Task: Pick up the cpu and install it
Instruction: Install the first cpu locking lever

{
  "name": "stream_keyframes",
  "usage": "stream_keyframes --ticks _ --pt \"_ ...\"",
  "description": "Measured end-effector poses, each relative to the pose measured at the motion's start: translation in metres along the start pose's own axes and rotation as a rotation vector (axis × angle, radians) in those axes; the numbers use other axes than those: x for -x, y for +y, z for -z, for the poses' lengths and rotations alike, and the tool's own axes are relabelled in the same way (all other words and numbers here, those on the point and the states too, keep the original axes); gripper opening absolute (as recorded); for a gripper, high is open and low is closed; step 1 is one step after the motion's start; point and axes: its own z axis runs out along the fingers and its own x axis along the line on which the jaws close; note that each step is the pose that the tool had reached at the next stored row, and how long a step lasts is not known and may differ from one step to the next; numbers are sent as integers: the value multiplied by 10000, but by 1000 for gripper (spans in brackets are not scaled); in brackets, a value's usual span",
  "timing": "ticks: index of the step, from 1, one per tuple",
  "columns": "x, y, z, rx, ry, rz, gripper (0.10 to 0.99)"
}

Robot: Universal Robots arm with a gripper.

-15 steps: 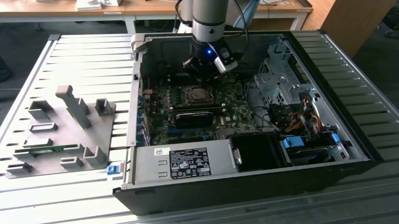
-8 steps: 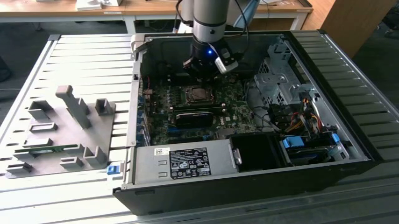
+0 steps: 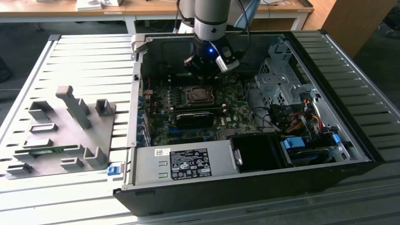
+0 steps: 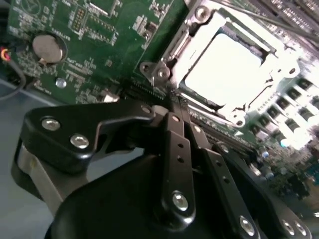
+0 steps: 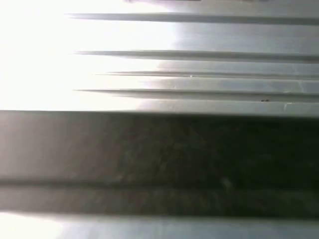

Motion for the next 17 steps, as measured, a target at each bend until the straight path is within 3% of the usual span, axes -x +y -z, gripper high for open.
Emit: stream_keyframes --ticks 3,17 --pt "0 3 50 0 3 0 106" --pt "0 -45 56 0 2 -1 106"
